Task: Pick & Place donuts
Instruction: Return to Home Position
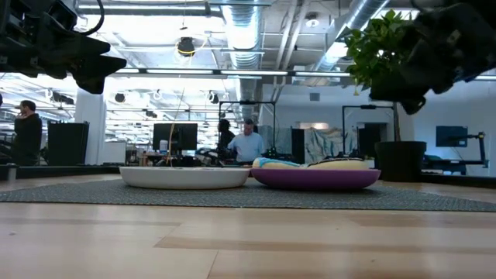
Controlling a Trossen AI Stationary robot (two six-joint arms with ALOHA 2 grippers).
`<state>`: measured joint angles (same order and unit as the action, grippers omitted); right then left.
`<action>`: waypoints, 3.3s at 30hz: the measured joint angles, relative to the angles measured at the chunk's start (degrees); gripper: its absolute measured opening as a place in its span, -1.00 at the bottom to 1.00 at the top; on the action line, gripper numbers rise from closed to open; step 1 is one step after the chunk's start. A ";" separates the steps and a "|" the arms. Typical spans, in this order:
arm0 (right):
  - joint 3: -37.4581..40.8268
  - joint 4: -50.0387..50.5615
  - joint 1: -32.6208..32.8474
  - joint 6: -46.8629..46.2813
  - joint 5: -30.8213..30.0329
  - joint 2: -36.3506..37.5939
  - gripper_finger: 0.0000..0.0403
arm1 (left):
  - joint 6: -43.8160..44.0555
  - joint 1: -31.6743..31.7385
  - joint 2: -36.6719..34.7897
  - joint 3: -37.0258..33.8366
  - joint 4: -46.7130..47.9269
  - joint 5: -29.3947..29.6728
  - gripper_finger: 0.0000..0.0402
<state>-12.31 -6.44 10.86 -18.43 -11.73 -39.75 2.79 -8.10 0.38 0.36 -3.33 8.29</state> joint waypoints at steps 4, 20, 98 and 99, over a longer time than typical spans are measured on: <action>3.28 0.10 1.54 0.65 -1.04 10.20 -0.42 | -0.02 0.00 0.00 0.00 0.00 0.00 0.06; 9.93 8.90 -1.74 4.80 4.87 39.64 -0.42 | 0.00 0.00 -0.01 0.00 0.01 -0.01 0.05; 11.29 7.19 -12.77 11.39 10.39 39.41 -0.64 | -0.02 0.00 0.00 0.00 0.00 -0.02 0.06; 11.29 7.19 -12.77 11.39 10.39 39.41 -0.64 | -0.02 0.00 0.00 0.02 0.00 0.00 0.06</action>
<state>-1.02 0.75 -1.91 -7.05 -1.34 -0.34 2.76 -8.10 0.38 0.38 -3.33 8.29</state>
